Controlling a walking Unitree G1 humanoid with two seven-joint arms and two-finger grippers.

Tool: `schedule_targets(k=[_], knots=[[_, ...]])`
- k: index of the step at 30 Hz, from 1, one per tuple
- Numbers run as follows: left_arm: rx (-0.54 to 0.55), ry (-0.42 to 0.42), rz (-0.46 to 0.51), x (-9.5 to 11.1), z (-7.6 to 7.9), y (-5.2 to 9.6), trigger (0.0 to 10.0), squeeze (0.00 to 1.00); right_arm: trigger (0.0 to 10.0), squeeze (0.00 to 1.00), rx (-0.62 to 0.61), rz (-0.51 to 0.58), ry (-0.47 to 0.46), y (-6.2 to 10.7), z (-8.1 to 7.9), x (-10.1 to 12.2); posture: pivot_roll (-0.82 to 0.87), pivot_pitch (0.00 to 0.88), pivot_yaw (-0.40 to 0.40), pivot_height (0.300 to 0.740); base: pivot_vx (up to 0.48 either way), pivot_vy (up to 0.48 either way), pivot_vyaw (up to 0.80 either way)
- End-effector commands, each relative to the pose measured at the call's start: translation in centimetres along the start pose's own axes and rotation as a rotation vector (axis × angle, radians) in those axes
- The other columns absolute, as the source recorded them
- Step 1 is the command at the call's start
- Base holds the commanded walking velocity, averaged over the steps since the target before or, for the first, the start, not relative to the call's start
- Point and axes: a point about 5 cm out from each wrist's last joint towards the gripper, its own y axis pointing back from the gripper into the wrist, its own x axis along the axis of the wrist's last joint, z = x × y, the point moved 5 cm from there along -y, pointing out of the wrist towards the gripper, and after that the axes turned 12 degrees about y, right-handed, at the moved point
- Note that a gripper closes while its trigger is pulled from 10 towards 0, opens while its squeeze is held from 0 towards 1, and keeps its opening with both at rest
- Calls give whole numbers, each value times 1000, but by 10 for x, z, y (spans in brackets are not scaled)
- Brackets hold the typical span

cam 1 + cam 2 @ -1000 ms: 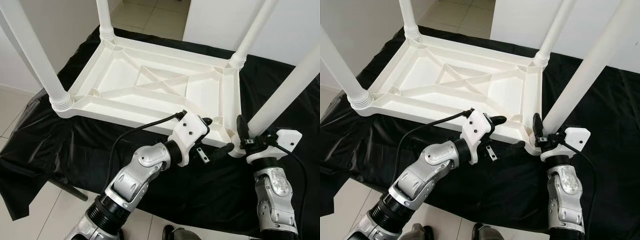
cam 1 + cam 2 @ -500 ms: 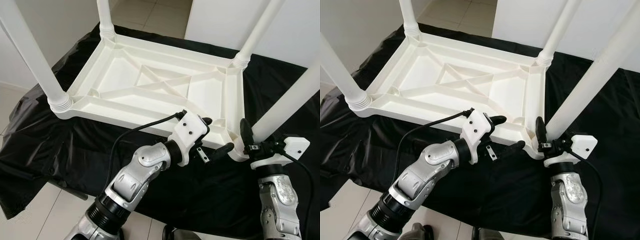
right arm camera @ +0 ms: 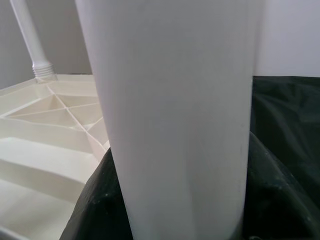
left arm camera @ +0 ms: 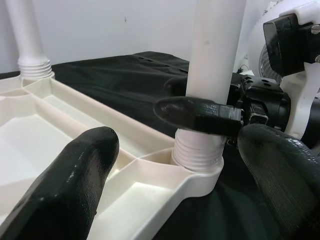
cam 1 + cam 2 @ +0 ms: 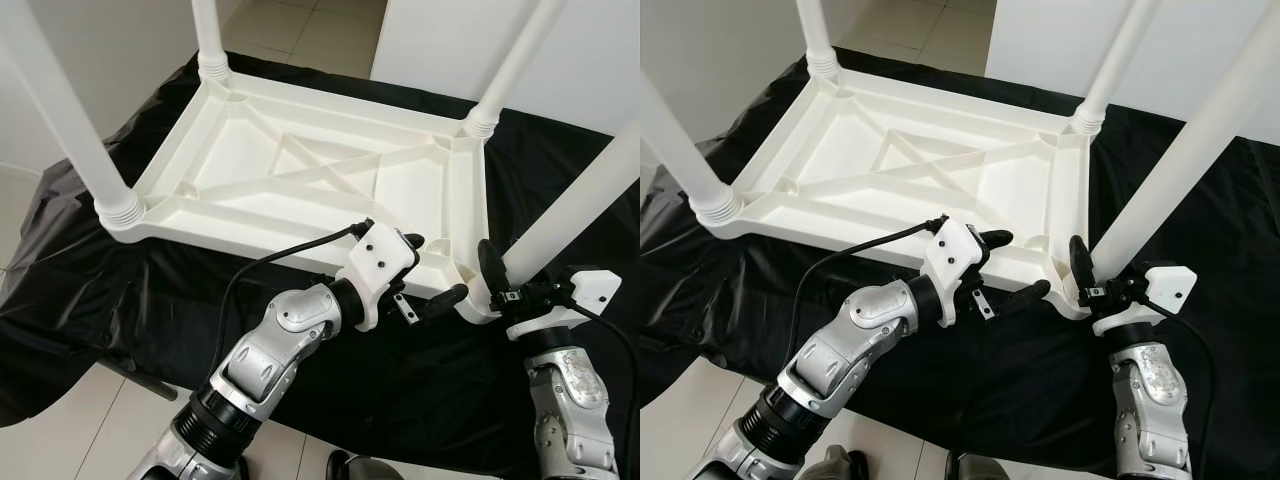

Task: Building children table

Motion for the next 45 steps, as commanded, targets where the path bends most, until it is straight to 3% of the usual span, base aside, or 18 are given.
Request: schedule_targets(k=[1, 2, 4, 20, 28, 41, 45], knots=[[-52, -3, -13, -3, 6, -1, 10000, 0, 10000, 0, 132, -144, -117, 12, -31, -36, 14, 187, 0, 740, 0, 0, 0], [-50, -3, -11, -3, 7, -2, 10000, 0, 10000, 0, 232, -150, -124, 14, -37, -35, 16, 188, -2, 740, 0, 0, 0], [-50, -4, -11, -3, 7, -2, 10000, 0, 10000, 0, 275, -156, -130, 15, -40, -35, 17, 188, -3, 740, 0, 0, 0], [-47, -5, -14, -3, 6, 0, 10000, 0, 10000, 0, 389, -167, -102, 20, -39, -38, 23, 186, 5, 740, 0, 0, 0], [-53, -7, -16, -3, 6, 0, 10000, 0, 10000, 0, 366, -171, -119, 27, -31, -44, 21, 182, 8, 740, 0, 0, 0], [-54, -10, -18, -3, 6, 1, 10000, 0, 10000, 0, 395, -192, -81, 33, -32, -53, 27, 177, 11, 740, 0, 0, 0], [-51, -12, -17, -2, 6, 1, 10000, 0, 10000, 0, 351, -202, -80, 36, -31, -60, 30, 180, 9, 740, 0, 0, 0]])
